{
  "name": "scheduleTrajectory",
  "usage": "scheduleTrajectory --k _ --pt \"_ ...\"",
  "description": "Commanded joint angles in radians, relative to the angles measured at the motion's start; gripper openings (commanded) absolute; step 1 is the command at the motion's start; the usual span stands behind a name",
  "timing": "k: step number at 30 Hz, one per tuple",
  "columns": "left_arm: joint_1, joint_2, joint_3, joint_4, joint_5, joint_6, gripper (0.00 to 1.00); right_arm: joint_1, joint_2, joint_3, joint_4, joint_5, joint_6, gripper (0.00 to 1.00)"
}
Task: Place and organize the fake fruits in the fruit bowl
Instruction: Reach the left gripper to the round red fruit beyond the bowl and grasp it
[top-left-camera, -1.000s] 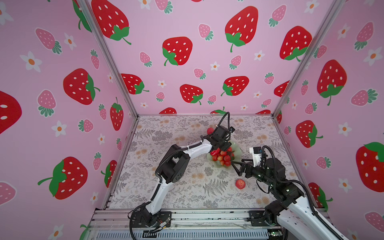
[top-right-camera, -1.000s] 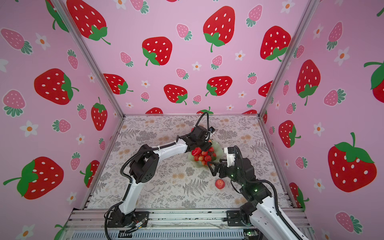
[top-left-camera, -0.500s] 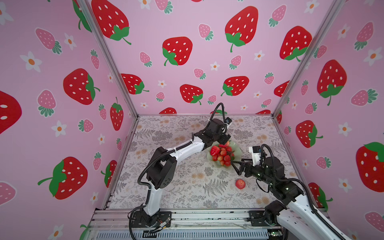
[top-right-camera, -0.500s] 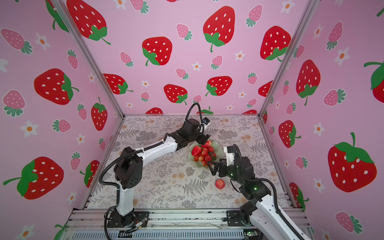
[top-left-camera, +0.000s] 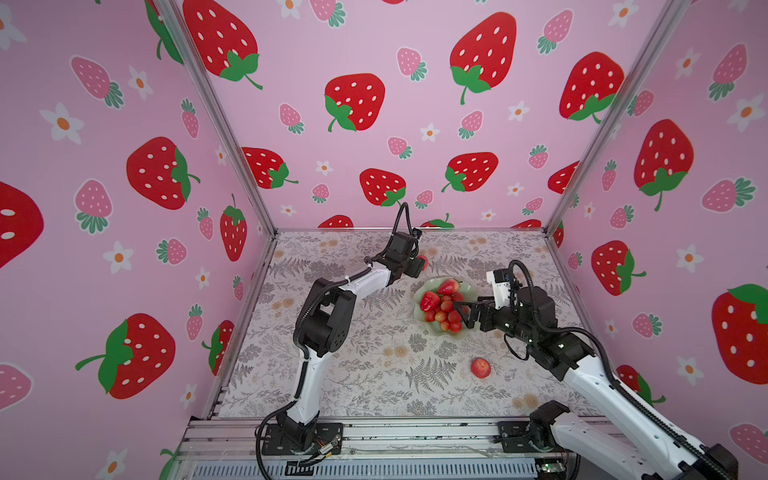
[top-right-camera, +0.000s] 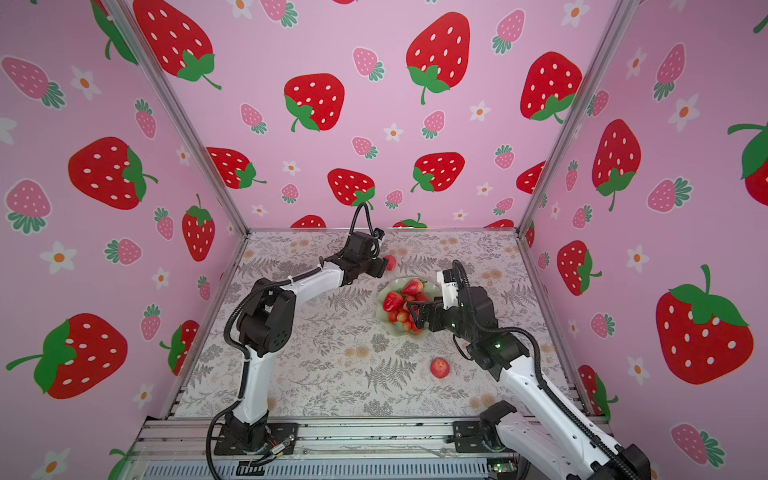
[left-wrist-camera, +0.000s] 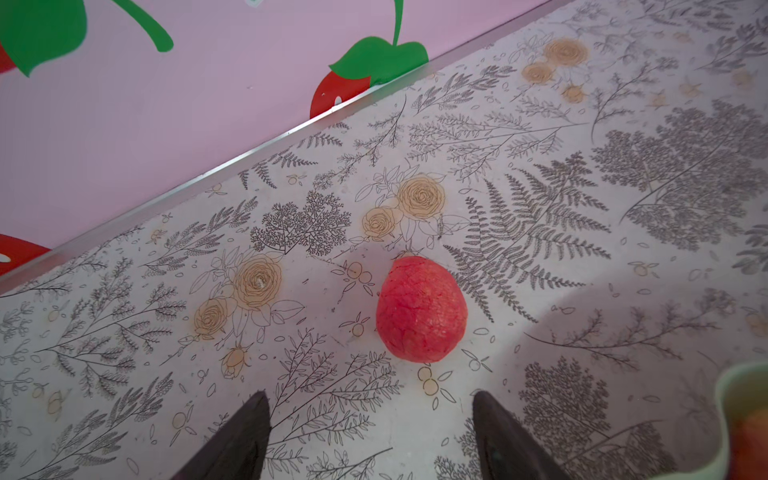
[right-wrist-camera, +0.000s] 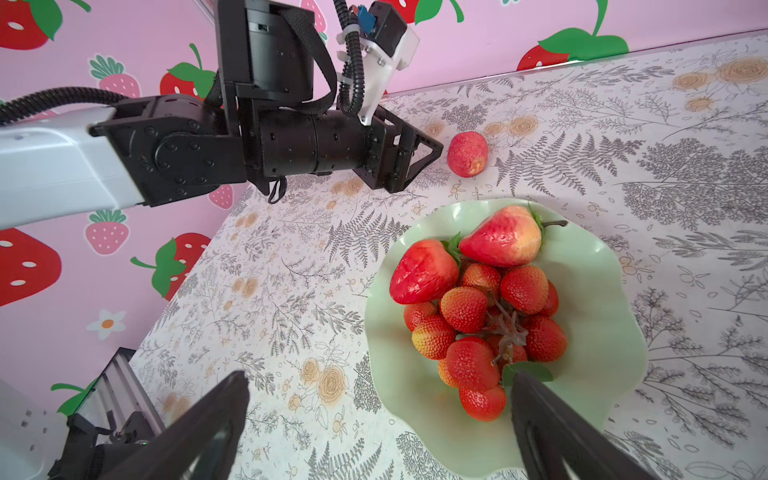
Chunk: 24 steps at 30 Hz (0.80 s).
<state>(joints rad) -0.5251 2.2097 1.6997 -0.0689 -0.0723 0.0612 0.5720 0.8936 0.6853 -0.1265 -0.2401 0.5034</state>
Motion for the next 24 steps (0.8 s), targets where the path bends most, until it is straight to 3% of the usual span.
scheduleTrajectory --k 1,6,16,24 --pt "0.009 0.029 0.089 0.019 0.056 -0.057 0.78 -0.006 0.010 -0.005 0.031 0.006 -0.013 0.99" --pt "0.023 0.058 0.100 0.077 0.142 -0.110 0.78 -0.006 0.010 -0.039 0.073 0.001 0.006 0.99" --pt "0.025 0.206 0.283 -0.029 0.193 -0.153 0.79 -0.006 0.052 -0.055 0.084 -0.005 -0.006 0.99" --pt "0.026 0.323 0.519 -0.267 0.184 -0.169 0.81 -0.012 0.054 -0.059 0.081 -0.014 -0.018 0.99"
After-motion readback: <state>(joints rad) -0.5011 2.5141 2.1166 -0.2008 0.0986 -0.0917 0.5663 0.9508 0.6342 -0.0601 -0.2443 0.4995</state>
